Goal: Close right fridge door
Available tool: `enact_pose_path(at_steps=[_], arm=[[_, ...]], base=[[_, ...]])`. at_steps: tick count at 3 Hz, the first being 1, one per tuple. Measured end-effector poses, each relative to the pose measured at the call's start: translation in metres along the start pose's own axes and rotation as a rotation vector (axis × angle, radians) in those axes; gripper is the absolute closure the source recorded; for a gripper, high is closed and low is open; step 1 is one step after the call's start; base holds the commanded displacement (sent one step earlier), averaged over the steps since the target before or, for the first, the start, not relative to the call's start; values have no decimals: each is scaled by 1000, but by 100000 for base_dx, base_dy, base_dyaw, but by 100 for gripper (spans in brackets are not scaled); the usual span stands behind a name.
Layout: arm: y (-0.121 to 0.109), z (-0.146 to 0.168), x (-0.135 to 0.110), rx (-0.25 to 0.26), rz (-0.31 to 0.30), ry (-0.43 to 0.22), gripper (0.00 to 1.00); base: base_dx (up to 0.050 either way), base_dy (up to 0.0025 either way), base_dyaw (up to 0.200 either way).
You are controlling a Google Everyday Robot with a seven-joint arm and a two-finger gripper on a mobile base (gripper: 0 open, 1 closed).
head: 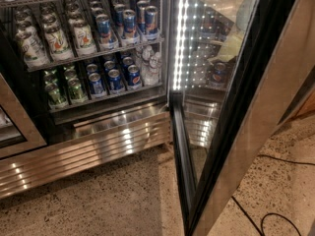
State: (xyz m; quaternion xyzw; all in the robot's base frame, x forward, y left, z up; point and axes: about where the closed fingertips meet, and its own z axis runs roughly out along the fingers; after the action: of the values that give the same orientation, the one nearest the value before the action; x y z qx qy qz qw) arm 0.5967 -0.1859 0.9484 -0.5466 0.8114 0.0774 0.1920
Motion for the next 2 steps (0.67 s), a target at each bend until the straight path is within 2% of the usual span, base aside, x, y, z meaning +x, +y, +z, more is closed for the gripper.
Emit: enact_pose_path(at_steps=[2], arm=[[0, 0, 0, 0, 0, 0, 100]], base=[[-1989, -184, 18409]])
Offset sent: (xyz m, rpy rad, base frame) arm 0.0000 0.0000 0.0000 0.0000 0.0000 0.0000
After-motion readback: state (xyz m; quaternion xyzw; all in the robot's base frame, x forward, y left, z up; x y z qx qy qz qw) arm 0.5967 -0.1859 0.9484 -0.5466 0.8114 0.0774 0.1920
